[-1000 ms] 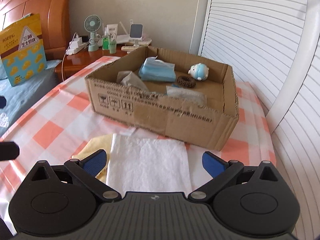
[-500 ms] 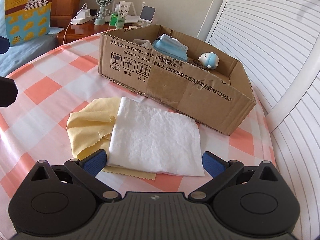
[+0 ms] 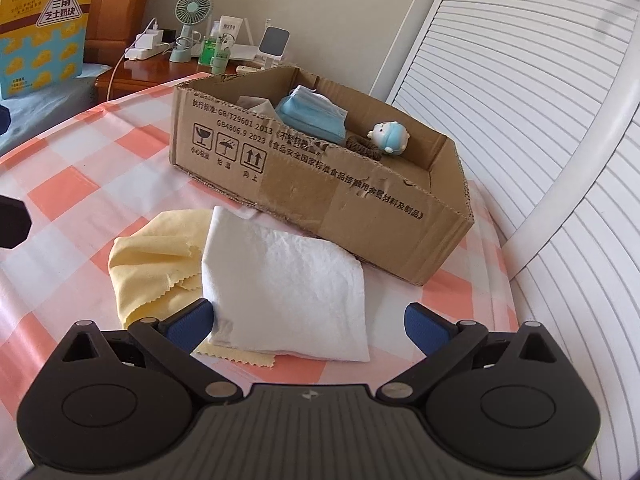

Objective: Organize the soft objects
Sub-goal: 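Move both tools back toward the yellow cloth and white paper towel, then grasp the white paper towel with the right tool while the left tool grasps the yellow cloth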

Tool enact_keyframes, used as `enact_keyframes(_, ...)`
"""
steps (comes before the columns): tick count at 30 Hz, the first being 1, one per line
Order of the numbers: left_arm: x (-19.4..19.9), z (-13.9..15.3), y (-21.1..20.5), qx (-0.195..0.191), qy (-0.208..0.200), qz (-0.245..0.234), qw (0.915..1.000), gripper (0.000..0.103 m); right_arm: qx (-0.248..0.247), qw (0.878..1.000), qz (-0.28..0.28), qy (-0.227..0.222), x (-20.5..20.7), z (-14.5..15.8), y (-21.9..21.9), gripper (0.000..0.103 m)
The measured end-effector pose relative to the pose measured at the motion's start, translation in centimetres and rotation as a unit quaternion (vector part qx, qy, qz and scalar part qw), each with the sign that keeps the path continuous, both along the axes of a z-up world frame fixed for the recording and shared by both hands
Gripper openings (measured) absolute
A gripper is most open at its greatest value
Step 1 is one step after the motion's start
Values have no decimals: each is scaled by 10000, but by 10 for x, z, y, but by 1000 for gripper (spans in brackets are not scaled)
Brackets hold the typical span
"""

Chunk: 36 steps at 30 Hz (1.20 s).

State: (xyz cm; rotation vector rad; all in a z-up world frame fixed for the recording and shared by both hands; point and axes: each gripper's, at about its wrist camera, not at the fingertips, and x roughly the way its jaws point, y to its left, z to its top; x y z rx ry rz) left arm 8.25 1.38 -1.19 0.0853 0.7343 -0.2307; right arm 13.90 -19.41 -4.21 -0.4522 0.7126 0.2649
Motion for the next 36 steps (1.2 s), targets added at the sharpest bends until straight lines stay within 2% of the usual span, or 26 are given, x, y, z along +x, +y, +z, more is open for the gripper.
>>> enact_keyframes(8,1,-2,0,4,37,24,10000,102,-16,9997,237,47,-6,-11,15,103)
enact_keyframes(15,5,-5,-2,11,67,-42,10000,102,-253,9991,177,-275,-8,-7,16,103)
enact_keyframes(19,8,-9,-6,64,108,-103,9999,102,-145,9995,168,-244,-8,-6,8,98)
enact_keyframes(21,9,-11,-7,93,145,-105,9998,102,-63,9995,248,-160,-9,-11,8,91)
enact_keyframes(25,12,-13,-8,115,200,-96,9997,102,1,9991,384,-187,-11,-14,13,69)
enact_keyframes(29,14,-14,-9,76,200,-118,9997,102,-61,9984,510,-217,-10,-14,18,54)
enact_keyframes(36,21,-20,-14,133,240,-263,9993,102,250,9969,741,-41,-13,-15,18,10)
